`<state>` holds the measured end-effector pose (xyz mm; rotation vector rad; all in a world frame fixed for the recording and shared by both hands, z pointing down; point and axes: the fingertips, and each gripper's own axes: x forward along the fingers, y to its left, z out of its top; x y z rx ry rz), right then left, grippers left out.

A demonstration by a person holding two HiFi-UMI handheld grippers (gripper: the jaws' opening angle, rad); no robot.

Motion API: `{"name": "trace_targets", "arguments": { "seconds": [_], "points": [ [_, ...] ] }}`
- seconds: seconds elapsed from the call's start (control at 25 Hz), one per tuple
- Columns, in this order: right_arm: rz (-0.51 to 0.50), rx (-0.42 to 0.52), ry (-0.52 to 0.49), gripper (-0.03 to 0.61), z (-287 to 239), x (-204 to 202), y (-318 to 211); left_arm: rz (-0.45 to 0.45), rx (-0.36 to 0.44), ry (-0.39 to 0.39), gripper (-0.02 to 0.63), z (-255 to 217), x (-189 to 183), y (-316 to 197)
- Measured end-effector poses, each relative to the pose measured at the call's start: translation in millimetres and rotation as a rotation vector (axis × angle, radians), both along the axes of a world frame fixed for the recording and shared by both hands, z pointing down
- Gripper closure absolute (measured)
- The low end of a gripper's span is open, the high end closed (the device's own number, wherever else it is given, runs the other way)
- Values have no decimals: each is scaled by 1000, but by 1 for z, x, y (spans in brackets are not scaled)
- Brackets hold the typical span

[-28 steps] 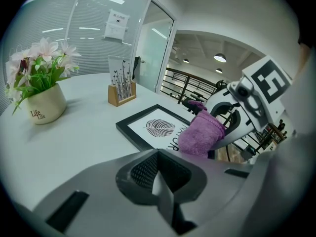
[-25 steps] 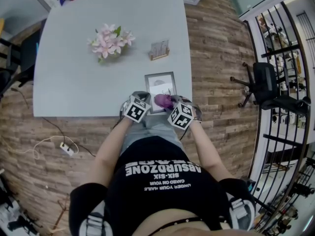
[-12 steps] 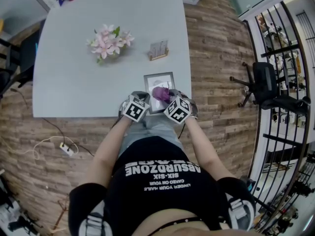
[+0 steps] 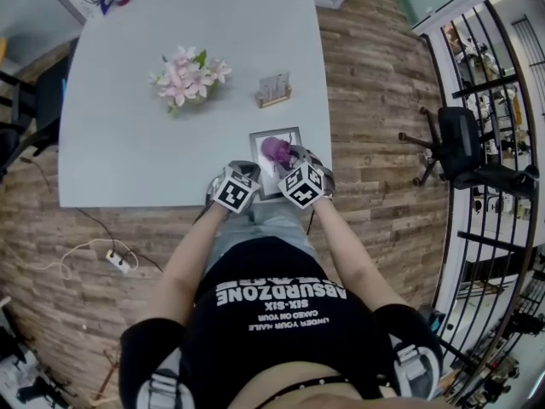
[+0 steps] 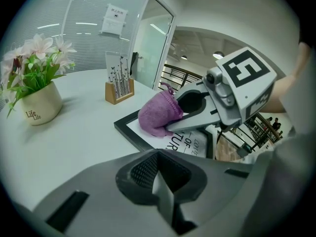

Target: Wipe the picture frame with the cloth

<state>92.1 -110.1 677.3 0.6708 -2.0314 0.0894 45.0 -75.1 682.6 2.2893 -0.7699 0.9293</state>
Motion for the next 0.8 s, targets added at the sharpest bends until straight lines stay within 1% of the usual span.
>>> {"name": "trace_targets", "arguments": {
  "seconds": [0.2,0.32,0.56,0.72,0.8],
  "points": [
    [-15,110,79,453,0,-8,-23,-4,-3,12,597,-1,2,1],
    [-18,149,123,453,0,-10,-34,-3,-1,9,597,-1,1,1],
    [-32,156,157,454,2,-15,-46,-3,4,19,597,0,0,1],
    [-45,144,144,454,1,-15,-46,-5,8,20,597,-1,0,1],
    [-58,136,139,456,1,-14,-46,-24,3,38,597,-1,0,0]
  ]
}}
